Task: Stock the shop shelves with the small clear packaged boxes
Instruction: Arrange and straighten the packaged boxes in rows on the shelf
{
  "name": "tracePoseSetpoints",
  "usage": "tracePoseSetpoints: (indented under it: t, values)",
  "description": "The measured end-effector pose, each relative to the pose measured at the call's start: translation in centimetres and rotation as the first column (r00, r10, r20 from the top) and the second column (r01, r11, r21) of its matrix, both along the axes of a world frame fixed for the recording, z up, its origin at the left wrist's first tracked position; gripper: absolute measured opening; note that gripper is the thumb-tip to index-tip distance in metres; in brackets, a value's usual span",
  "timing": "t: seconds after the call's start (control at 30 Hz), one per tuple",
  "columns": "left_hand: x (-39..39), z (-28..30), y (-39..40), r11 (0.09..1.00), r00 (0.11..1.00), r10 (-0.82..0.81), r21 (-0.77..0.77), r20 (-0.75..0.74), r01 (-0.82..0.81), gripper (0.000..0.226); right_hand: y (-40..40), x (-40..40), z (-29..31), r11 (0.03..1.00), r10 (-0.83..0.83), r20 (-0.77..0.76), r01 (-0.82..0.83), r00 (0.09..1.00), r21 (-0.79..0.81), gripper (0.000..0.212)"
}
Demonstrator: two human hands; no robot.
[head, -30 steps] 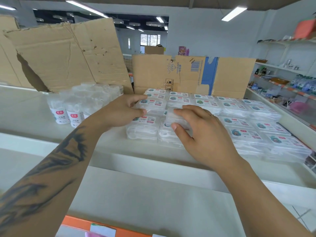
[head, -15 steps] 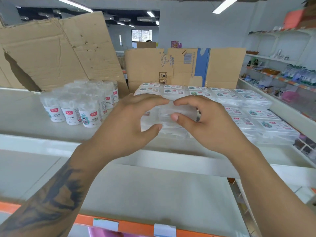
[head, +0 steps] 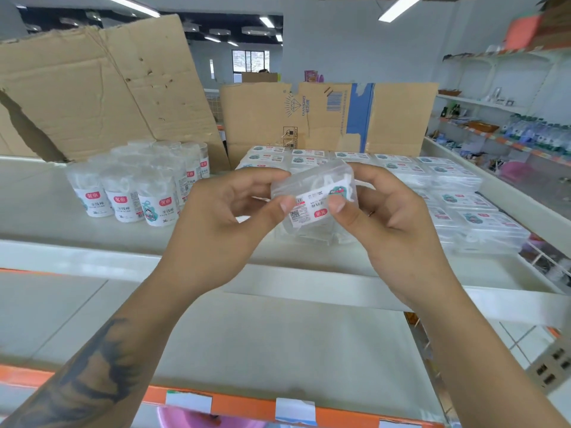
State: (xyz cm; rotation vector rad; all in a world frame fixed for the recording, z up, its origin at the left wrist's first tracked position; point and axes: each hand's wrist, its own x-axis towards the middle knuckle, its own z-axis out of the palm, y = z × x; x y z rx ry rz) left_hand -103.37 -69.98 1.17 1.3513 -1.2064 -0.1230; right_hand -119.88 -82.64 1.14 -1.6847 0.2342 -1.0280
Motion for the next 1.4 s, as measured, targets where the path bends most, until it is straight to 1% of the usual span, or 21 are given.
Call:
tracePoseSetpoints:
  t: [0.1, 0.2, 0.3, 0.37, 0.47, 0.53, 0.6, 0.67, 0.73, 0.83, 0.9, 0.93, 1.0, 1.03, 1.07, 1.1, 1.13, 1.23, 1.3, 1.33, 1.4]
  values:
    - [-0.4, 0.2, -0.1, 0.997, 0.981, -0.077, -0.032, -0.177, 0.072, 0.029, 0.7, 0.6, -0.7, 0.986, 0.028, 0.106, -0.045, 0.994, 0.161, 0.044]
    - [-1.0, 0.1, -0.3, 0.993, 0.935, -0.113, -0.050, -0.336, 0.102, 0.036, 1.7, 1.3, -1.0, 0.924, 0.066, 0.241, -0.151, 0.968, 0.351, 0.051]
    - [-2.3, -0.3, -0.5, 0.990, 0.899, -0.137, -0.088, -0.415, 0.110, 0.034, 2.4, 1.6, -0.9, 0.864, 0.054, 0.322, -0.207, 0.945, 0.460, 0.054]
    - [-2.7, -0.6, -0.5, 0.990, 0.898, -0.141, -0.077, -0.417, 0.120, 0.034, 2.3, 1.5, -0.7, 0.855, 0.026, 0.334, -0.194, 0.942, 0.482, 0.045]
    - [-1.8, -0.5, -0.2, 0.986, 0.935, -0.167, -0.052, -0.312, 0.159, 0.041, 1.7, 1.1, -0.3, 0.878, 0.017, 0.283, -0.150, 0.959, 0.455, 0.022]
    - [-0.8, -0.3, 0.2, 0.986, 0.979, -0.167, -0.034, -0.120, 0.164, 0.057, 1.1, 0.5, 0.0, 0.890, 0.053, 0.247, -0.158, 0.968, 0.428, 0.021]
    - [0.0, -0.2, 0.6, 0.989, 0.985, -0.146, 0.005, 0.090, 0.146, 0.070, 0.5, -0.1, 0.1, 0.906, 0.074, 0.191, -0.146, 0.979, 0.398, 0.021]
    - [0.7, -0.1, 1.1, 0.989, 0.960, -0.147, 0.038, 0.240, 0.142, 0.076, 0.1, -0.6, 0.1, 0.923, 0.110, 0.133, -0.151, 0.985, 0.354, 0.021]
    - [1.0, -0.1, 1.3, 0.987, 0.927, -0.161, 0.064, 0.338, 0.148, 0.073, 0.0, -0.9, 0.0, 0.939, 0.153, 0.072, -0.168, 0.986, 0.300, 0.021]
    - [1.1, -0.4, 1.1, 0.986, 0.904, -0.166, 0.085, 0.395, 0.144, 0.069, -0.4, -1.2, -0.1, 0.967, 0.157, -0.027, -0.148, 0.987, 0.208, 0.020]
    - [1.1, -0.9, 0.9, 0.989, 0.890, -0.148, 0.085, 0.432, 0.123, 0.067, -0.6, -1.4, -0.2, 0.989, 0.101, -0.102, -0.089, 0.990, 0.114, 0.021]
    - [1.1, -1.1, 0.7, 0.990, 0.882, -0.138, 0.084, 0.451, 0.112, 0.066, -0.6, -1.7, -0.2, 0.996, 0.076, -0.138, -0.068, 0.988, 0.059, 0.024]
    - [1.0, -1.5, 0.6, 0.995, 0.877, -0.099, 0.069, 0.471, 0.075, 0.065, -0.5, -2.3, -0.4, 0.994, 0.048, -0.215, -0.068, 0.975, -0.089, 0.043]
    - [1.0, -1.7, 0.5, 0.997, 0.878, -0.072, 0.059, 0.473, 0.051, 0.065, -0.5, -2.6, -0.4, 0.971, -0.012, -0.273, -0.053, 0.962, -0.232, 0.056]
    - [0.9, -1.9, 0.4, 0.998, 0.879, -0.048, 0.051, 0.474, 0.027, 0.065, -0.5, -2.8, -0.5, 0.913, -0.119, -0.320, -0.024, 0.940, -0.408, 0.064]
    - [0.8, -2.1, 0.4, 0.999, 0.880, -0.029, 0.049, 0.475, 0.007, 0.065, -0.6, -2.9, -0.6, 0.831, -0.225, -0.323, 0.008, 0.919, -0.556, 0.067]
    - [0.7, -2.3, 0.3, 0.999, 0.880, -0.016, 0.053, 0.475, -0.011, 0.065, -0.7, -2.8, -0.5, 0.761, -0.300, -0.302, 0.036, 0.905, -0.648, 0.066]
    - [0.5, -2.7, 0.2, 0.994, 0.880, 0.056, 0.051, 0.471, -0.091, 0.063, -1.3, -2.2, 0.2, 0.663, -0.406, -0.313, 0.041, 0.859, -0.747, 0.062]
    - [0.7, -3.2, 0.4, 0.983, 0.868, 0.137, 0.045, 0.477, -0.179, 0.062, -2.2, -1.5, 1.0, 0.630, -0.447, -0.329, 0.031, 0.832, -0.776, 0.057]
    - [0.9, -3.6, 0.5, 0.970, 0.847, 0.185, 0.047, 0.498, -0.240, 0.061, -2.7, -1.1, 1.6, 0.630, -0.462, -0.338, 0.035, 0.820, -0.776, 0.052]
    - [1.3, -4.9, 0.8, 0.925, 0.755, 0.296, 0.023, 0.586, -0.380, 0.058, -4.1, 0.0, 2.9, 0.639, -0.501, -0.372, 0.045, 0.781, -0.768, 0.046]
